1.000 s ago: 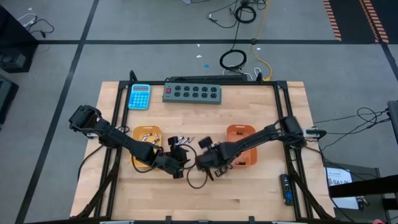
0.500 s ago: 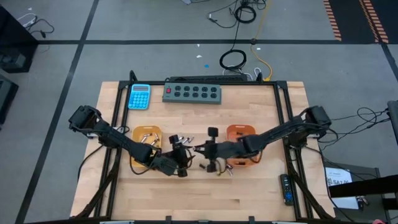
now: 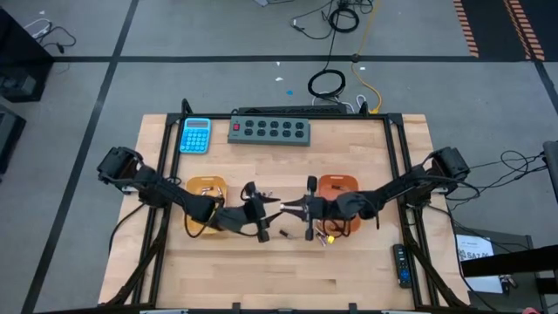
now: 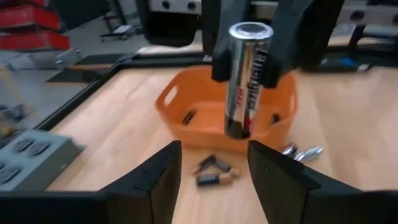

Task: Sort batteries
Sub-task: Put the silver battery into the yellow bin

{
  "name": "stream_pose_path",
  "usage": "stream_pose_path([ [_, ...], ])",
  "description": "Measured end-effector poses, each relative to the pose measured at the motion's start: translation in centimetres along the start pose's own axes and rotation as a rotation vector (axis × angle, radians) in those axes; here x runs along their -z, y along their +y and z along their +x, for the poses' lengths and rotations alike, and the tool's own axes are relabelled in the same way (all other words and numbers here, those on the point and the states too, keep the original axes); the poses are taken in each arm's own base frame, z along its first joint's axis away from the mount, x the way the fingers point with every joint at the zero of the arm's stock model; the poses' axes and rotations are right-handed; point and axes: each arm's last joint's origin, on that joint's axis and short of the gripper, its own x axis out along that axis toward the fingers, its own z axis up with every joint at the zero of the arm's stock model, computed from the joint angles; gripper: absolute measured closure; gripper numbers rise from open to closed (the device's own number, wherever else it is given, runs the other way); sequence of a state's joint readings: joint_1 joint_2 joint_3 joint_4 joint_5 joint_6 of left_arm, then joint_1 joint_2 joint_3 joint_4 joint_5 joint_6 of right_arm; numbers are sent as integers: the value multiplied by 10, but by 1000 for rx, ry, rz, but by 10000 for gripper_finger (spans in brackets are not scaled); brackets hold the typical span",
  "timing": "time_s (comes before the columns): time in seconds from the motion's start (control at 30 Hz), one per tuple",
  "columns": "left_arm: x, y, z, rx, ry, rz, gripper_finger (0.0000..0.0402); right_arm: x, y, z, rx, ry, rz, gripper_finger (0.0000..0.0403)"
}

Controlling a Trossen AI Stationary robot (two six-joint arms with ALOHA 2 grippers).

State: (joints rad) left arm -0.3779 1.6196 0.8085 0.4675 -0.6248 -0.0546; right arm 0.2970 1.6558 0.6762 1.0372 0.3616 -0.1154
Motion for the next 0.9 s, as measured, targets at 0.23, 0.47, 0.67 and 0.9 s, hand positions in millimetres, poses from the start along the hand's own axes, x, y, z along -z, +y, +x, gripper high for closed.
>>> stream_pose_path([
  [0.23,-11,8,5,3,-95,-8,225,-2,-1,0,5,-21,-2,385],
  [0.47,-18,10,7,9,-139,31,347,-3,-2,0,32,-29,-3,373],
  [0.67,-14,13,8,-1,-92,38,347,0,-2,0,59,9,55,276],
  [0.9,-24,29,-23,21,62,1,347,-11,-7,-4,114,11,32,209],
])
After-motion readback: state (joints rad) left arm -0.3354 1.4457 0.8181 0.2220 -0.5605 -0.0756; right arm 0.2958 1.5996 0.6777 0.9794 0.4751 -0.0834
